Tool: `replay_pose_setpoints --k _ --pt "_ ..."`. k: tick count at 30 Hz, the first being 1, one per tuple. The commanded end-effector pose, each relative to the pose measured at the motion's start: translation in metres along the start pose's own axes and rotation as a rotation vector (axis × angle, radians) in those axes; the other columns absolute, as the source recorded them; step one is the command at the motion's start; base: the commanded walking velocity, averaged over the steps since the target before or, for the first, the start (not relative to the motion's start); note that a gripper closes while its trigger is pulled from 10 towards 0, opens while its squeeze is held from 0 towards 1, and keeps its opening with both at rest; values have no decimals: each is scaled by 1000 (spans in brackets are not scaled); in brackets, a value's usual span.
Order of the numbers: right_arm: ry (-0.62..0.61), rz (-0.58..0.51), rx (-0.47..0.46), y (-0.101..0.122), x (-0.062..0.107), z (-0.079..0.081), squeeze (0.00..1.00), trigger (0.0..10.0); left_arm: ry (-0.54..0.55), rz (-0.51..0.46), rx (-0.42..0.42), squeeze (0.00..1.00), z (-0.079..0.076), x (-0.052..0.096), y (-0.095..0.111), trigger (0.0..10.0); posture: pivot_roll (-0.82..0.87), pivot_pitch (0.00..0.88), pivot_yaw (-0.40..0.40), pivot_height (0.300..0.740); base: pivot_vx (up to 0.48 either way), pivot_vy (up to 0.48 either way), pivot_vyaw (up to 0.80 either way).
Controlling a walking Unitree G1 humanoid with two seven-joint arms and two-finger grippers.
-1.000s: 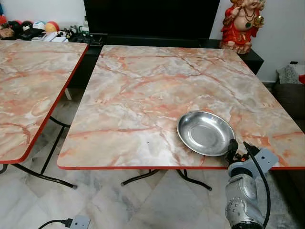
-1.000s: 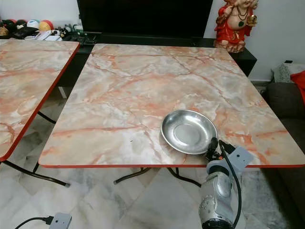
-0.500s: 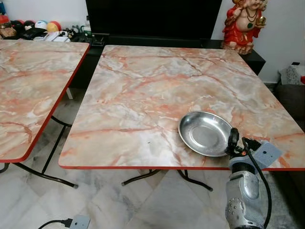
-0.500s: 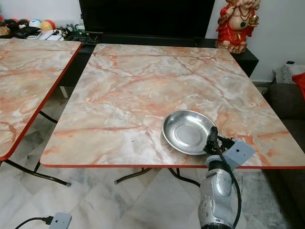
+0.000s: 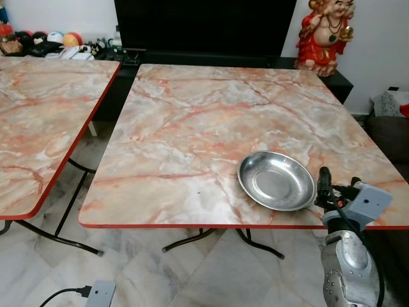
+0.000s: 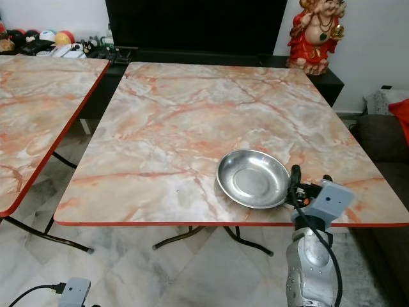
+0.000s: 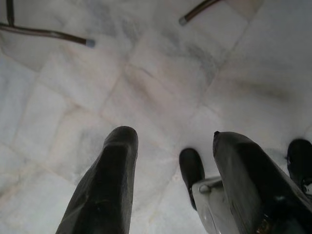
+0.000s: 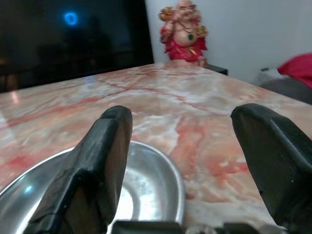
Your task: Setting the table
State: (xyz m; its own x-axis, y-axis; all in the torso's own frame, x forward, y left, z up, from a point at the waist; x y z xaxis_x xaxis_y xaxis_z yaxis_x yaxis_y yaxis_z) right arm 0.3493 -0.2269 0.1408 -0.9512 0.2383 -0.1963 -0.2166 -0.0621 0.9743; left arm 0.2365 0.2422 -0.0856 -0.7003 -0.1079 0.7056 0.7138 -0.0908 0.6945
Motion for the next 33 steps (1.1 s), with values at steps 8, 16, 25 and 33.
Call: replay_pose_setpoints --k 8,16,25,33 --pt "-9 15 50 -9 12 7 0 10000 16 -2 78 0 8 -3 10 10000 -32 0 14 740 0 0 0" --pt "-12 35 69 -15 17 6 0 10000 29 -2 104 0 11 -2 8 10000 -24 0 9 740 0 0 0" --pt "-7 31 111 -16 25 4 0 10000 32 43 125 0 11 4 -14 10000 -12 18 2 740 0 62 356" --pt "-11 49 47 -21 23 11 0 10000 20 63 90 0 8 5 -19 10000 -6 20 21 740 0 452 200"
Point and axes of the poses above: a point about 5 cm out from each wrist's last joint towards the gripper, its own x axis pointing back from the gripper into the wrist, its own y axis along the axis of the wrist's last joint, z = x × y, the point moved 4 cm from there along -x, pointing out of the wrist towards the gripper, and after that the axes turned 2 degrees about x, right-handed, at the moved point
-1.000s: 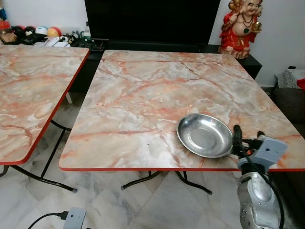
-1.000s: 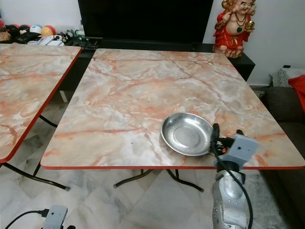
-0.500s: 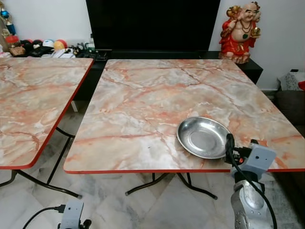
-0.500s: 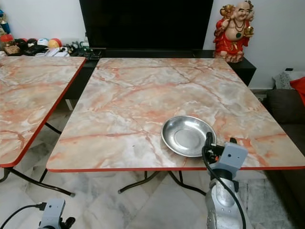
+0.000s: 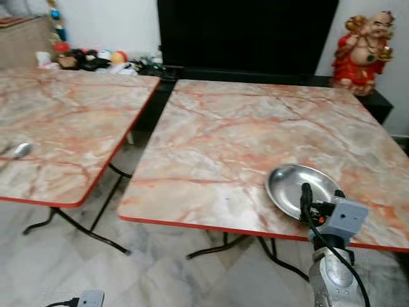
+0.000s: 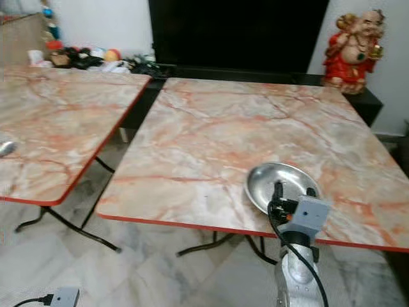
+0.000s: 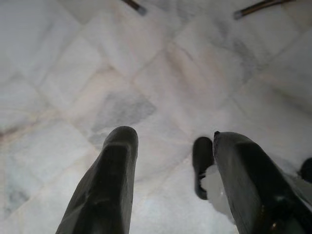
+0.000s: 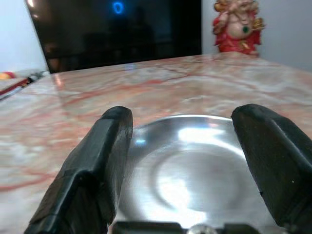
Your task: Setting the table
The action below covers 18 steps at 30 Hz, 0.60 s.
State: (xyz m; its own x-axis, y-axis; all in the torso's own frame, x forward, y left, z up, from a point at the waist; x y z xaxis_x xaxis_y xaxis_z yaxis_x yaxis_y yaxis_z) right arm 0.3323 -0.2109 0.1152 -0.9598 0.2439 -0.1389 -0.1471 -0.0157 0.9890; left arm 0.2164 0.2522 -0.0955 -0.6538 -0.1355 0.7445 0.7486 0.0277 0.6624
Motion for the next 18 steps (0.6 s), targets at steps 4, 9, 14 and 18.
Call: replay_pose_setpoints --k 4,9,14,18 --pt "6 -12 -31 4 -5 10 0 10000 -11 -22 -27 0 -3 -3 14 10000 5 21 18 740 0 480 0" --pt "37 -3 -27 2 -3 16 0 10000 -13 -37 -24 0 -4 -4 18 10000 14 20 12 740 0 480 0" --pt "69 -5 -5 1 -5 22 0 10000 -3 -25 -18 0 0 -2 10 10000 26 5 1 740 0 480 0" --pt "79 -17 10 5 -8 26 0 10000 6 -2 -20 0 4 0 1 10000 25 0 0 740 0 480 561"
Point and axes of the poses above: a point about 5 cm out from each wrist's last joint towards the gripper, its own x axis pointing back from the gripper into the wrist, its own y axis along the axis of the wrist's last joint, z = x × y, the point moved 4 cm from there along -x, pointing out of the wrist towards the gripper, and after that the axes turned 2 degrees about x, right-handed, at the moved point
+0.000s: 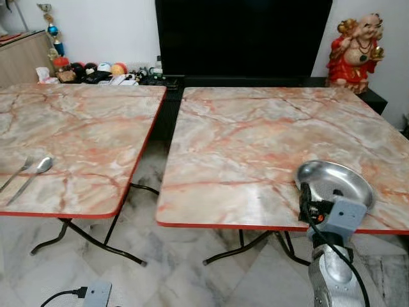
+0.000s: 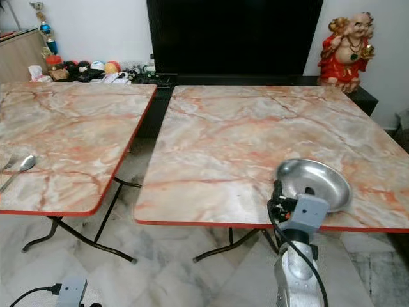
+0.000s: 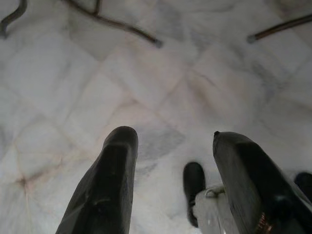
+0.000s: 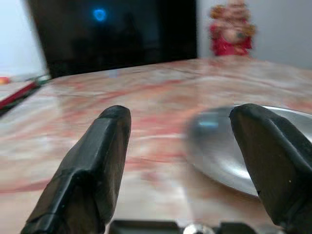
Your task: Setting the table
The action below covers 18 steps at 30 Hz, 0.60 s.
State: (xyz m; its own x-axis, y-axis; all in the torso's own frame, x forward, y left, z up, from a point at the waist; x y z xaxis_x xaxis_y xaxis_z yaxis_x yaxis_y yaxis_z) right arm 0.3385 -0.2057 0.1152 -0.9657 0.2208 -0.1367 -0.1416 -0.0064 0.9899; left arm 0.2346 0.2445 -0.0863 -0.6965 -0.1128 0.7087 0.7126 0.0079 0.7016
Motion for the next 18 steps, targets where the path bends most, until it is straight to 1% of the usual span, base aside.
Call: replay_pose_setpoints --k 1,2,7,11,18 --pt "56 -21 0 6 -4 19 0 10000 30 56 -6 0 13 6 -20 10000 22 0 1 740 0 480 800" --pt "56 -21 0 6 -4 19 0 10000 30 56 -6 0 13 6 -20 10000 22 0 1 740 0 480 800" --pt "47 -18 -31 5 -4 18 0 10000 26 63 -4 0 11 7 -23 10000 20 0 -3 740 0 480 0" --pt "49 -17 -29 4 -4 19 0 10000 14 53 -10 0 7 5 -18 10000 19 0 -3 740 0 480 0" --pt "49 -20 -32 5 -5 19 0 10000 8 43 -17 0 6 4 -14 10000 20 0 -1 740 0 480 0"
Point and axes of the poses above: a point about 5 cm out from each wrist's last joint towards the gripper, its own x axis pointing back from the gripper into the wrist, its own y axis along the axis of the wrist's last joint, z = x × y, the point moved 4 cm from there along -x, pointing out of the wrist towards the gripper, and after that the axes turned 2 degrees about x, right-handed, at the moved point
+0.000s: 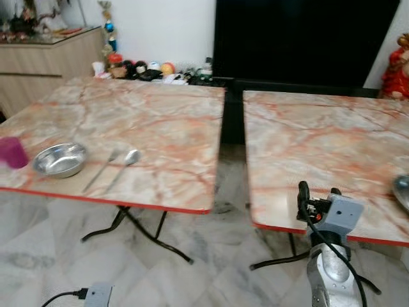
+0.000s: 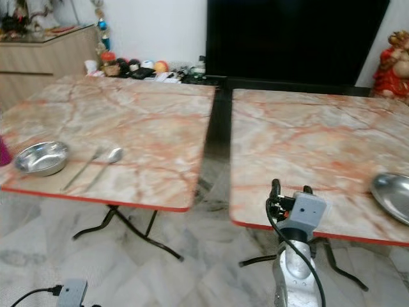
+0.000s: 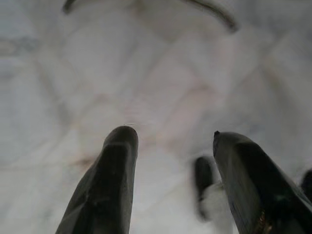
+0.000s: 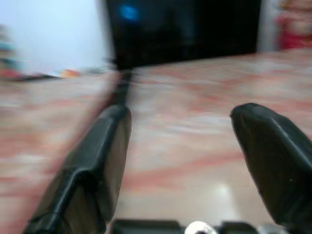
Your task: Setting the table
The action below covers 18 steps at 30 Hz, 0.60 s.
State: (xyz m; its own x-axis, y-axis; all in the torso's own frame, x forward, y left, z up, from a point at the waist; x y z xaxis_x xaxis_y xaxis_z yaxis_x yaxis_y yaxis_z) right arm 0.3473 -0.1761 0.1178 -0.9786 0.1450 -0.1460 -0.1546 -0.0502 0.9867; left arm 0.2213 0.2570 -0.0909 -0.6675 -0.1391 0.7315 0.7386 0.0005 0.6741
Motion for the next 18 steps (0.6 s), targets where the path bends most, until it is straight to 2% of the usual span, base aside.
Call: replay_pose_setpoints --k 1,18 --pt "-28 -17 14 5 -2 -12 0 10000 -19 5 -6 0 -7 -1 0 10000 21 0 -2 740 0 480 0" --pt "-17 -21 10 8 -8 -8 0 10000 0 12 23 0 -5 0 -6 10000 39 31 -16 740 0 480 0"
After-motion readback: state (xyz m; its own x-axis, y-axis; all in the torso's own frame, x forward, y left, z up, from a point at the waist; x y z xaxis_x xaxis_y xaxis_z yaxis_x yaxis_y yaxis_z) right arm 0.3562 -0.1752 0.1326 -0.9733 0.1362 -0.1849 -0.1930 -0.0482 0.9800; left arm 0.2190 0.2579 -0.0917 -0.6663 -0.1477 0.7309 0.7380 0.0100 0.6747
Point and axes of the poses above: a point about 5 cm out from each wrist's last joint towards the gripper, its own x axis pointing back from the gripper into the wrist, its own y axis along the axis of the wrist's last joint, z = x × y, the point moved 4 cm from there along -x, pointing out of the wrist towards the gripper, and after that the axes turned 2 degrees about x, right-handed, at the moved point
